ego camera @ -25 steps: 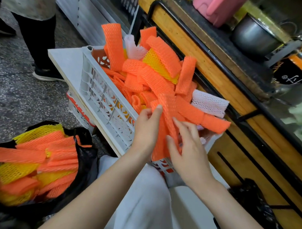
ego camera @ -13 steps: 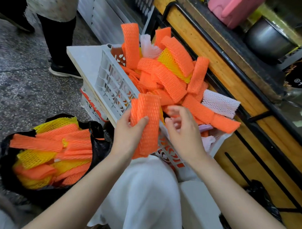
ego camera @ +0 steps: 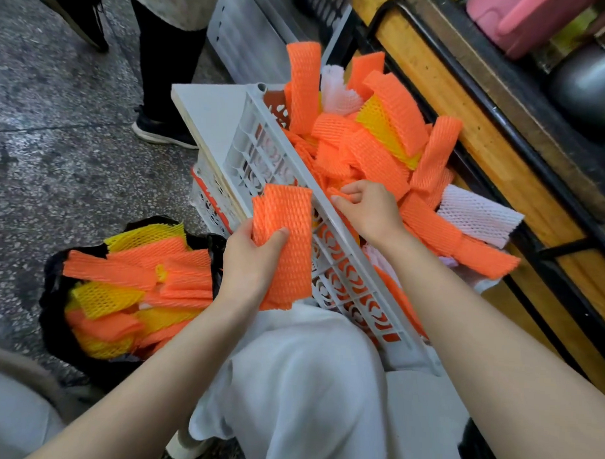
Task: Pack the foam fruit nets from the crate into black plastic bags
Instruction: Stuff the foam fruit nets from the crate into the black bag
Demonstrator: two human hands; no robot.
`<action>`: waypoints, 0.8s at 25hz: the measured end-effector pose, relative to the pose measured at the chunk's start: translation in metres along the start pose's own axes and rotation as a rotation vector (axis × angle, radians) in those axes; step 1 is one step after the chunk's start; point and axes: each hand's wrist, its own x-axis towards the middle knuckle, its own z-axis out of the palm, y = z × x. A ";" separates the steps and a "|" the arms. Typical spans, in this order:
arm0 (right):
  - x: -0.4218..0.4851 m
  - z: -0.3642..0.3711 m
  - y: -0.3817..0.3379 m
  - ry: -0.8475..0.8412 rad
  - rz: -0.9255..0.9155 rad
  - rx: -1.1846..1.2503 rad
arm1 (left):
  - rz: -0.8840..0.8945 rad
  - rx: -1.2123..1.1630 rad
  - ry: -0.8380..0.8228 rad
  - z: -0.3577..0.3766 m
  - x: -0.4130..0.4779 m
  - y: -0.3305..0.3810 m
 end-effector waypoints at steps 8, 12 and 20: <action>-0.060 -0.037 -0.026 0.462 -0.361 0.175 | -0.031 -0.040 -0.038 -0.003 0.001 0.001; -0.115 -0.001 -0.032 0.302 -0.604 0.150 | -0.063 -0.128 -0.077 -0.014 -0.004 -0.006; -0.151 0.060 -0.023 -0.194 -0.623 0.282 | -0.177 -0.037 -0.167 -0.051 -0.014 -0.018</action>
